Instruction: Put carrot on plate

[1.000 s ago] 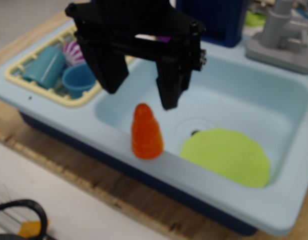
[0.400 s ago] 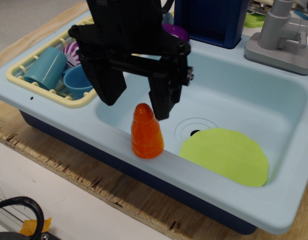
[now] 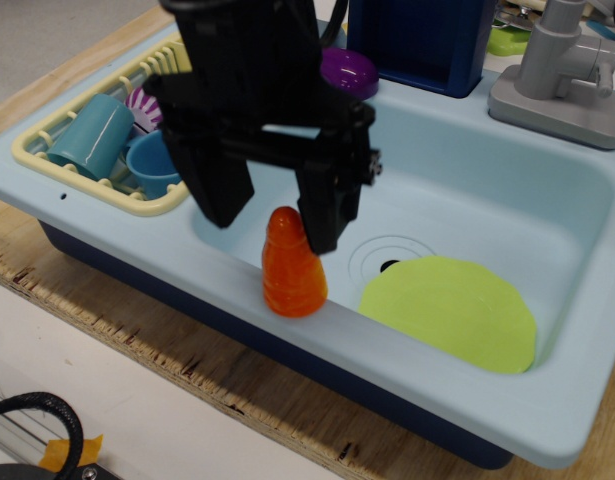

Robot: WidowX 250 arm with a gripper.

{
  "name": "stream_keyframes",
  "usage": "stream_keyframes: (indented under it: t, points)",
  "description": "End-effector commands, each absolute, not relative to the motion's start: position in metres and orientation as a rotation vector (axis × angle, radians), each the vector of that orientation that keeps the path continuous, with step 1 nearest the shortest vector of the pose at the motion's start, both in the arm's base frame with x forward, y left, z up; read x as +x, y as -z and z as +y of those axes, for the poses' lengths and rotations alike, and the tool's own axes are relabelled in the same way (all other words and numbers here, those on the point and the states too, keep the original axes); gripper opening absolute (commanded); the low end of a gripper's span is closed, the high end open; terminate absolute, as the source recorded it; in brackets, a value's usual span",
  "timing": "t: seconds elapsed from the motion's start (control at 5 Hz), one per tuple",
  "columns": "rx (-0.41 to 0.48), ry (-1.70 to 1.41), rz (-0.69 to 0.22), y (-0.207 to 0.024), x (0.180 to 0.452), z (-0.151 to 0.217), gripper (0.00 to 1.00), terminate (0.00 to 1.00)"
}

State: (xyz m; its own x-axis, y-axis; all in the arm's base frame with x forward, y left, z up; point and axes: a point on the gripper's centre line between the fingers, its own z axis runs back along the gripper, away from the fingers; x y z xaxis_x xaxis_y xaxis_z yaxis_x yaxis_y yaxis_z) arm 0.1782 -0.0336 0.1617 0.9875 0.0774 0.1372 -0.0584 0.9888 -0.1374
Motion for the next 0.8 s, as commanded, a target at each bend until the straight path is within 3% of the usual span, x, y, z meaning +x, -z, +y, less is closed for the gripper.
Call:
stream_keyframes:
  t: [0.0,0.4,0.6]
  points:
    - [-0.161,-0.069,-0.161,-0.16,0.178,-0.035,1.0,0.0]
    - [-0.187,-0.065,-0.149,-0.147,0.178,-0.037,1.0,0.0]
    - [-0.188,-0.083,-0.177,-0.145,0.168,-0.04,0.0,0.0]
